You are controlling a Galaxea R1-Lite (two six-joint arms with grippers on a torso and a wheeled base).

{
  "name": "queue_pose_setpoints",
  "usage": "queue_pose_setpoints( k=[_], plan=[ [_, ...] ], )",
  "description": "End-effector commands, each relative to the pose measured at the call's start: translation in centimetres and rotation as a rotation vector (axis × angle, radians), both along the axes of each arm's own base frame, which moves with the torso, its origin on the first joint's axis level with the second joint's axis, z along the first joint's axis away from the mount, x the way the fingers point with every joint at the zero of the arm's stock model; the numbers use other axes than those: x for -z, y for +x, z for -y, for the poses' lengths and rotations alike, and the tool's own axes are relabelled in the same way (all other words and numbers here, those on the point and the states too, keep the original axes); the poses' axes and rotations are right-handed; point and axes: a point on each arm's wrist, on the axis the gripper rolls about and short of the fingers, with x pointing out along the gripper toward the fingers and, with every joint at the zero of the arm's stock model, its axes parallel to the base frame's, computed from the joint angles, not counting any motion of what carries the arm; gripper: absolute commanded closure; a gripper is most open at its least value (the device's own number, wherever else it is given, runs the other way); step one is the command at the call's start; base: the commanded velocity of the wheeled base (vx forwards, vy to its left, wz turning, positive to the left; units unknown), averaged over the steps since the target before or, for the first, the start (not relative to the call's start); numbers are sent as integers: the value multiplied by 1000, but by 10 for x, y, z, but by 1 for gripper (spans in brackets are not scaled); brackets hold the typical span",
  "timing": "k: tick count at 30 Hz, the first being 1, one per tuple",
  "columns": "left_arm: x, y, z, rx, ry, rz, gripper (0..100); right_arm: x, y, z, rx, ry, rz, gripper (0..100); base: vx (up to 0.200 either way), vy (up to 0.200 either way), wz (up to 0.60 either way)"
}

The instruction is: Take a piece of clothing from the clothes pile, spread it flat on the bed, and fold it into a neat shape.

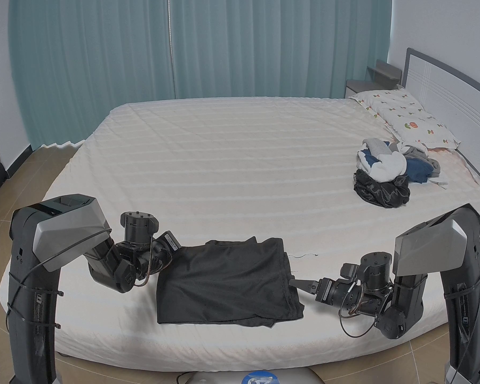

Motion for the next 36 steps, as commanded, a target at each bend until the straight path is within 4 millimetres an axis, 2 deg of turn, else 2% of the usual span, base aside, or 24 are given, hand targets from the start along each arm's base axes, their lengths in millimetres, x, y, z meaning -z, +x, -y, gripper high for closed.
queue_pose_setpoints(
  k=[1,11,17,18,36],
  plan=[
    [0,1,-4,-45,14,6,100,-1,-7,-7,-17,-22,9,0,0,0,0],
    [-5,0,-6,-74,-20,9,100,-1,-10,-28,-92,-36,52,0,0,0,0],
    [-5,0,-6,-77,-24,7,100,2,-10,-32,-113,-69,29,0,0,0,0],
    [-5,0,-6,-77,-24,7,100,2,-11,-32,-119,-79,25,100,0,0,0],
    [-1,0,-6,-97,-5,-1,100,6,-26,-17,-152,-184,20,100,0,0,0]
  ],
)
